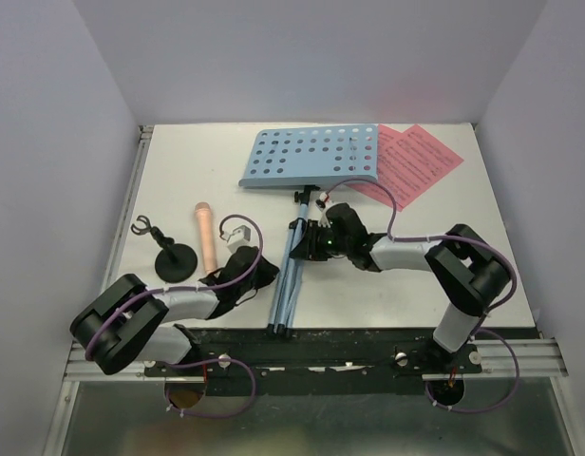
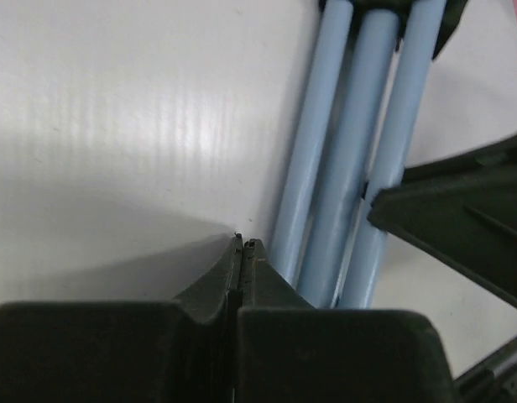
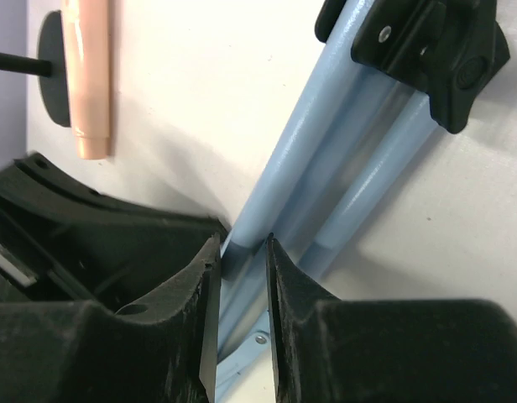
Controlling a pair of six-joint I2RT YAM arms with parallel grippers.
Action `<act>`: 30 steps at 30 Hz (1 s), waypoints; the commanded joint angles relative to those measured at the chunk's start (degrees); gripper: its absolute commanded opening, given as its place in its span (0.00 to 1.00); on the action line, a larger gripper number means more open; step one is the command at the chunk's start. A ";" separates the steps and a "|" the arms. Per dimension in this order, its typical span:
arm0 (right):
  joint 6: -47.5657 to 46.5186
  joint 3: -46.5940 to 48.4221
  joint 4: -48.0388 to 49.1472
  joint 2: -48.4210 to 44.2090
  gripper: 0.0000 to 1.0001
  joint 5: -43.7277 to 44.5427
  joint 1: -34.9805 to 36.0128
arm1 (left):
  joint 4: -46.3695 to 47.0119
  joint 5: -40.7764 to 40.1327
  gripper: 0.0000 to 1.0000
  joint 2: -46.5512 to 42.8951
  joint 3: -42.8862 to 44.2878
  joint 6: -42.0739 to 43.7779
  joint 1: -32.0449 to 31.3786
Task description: Pack up the instrument practice props
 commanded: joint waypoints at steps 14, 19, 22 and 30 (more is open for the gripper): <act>-3.78 -3.26 -19.08 -5.15 0.64 10.32 0.25 | -12.27 1.68 0.32 -13.05 1.54 3.78 -2.62; -3.86 -3.17 -21.21 -10.86 0.66 10.85 0.08 | -14.21 0.98 0.38 -16.83 1.64 5.45 -2.62; -5.00 -5.45 -19.90 -18.40 0.67 10.41 0.25 | -16.57 1.33 0.47 -20.52 2.34 7.47 -2.71; -13.52 -8.35 -25.16 -43.19 0.72 20.51 0.25 | -27.47 -4.64 0.65 -39.40 3.13 14.06 -3.33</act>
